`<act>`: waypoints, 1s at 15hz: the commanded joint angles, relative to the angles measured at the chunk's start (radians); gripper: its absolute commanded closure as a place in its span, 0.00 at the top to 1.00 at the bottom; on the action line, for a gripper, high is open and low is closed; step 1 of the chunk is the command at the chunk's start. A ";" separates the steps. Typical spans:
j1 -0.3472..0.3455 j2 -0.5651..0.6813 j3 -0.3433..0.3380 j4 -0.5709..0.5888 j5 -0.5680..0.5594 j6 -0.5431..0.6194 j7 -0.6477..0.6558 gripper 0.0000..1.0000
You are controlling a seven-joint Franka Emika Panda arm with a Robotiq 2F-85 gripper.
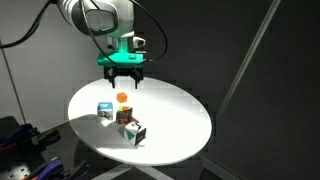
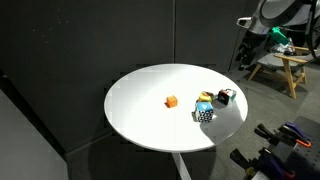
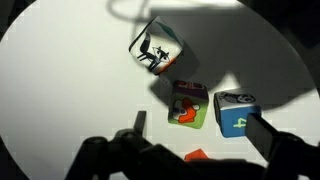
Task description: Rotate the A cube on the table
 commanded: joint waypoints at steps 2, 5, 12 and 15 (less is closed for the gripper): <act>0.031 -0.018 -0.028 -0.010 -0.010 -0.002 0.008 1.00; 0.033 -0.025 -0.029 -0.016 -0.010 -0.002 0.008 1.00; 0.034 -0.041 -0.031 -0.027 -0.004 -0.019 0.053 1.00; 0.031 -0.061 -0.028 -0.038 -0.005 -0.042 0.137 1.00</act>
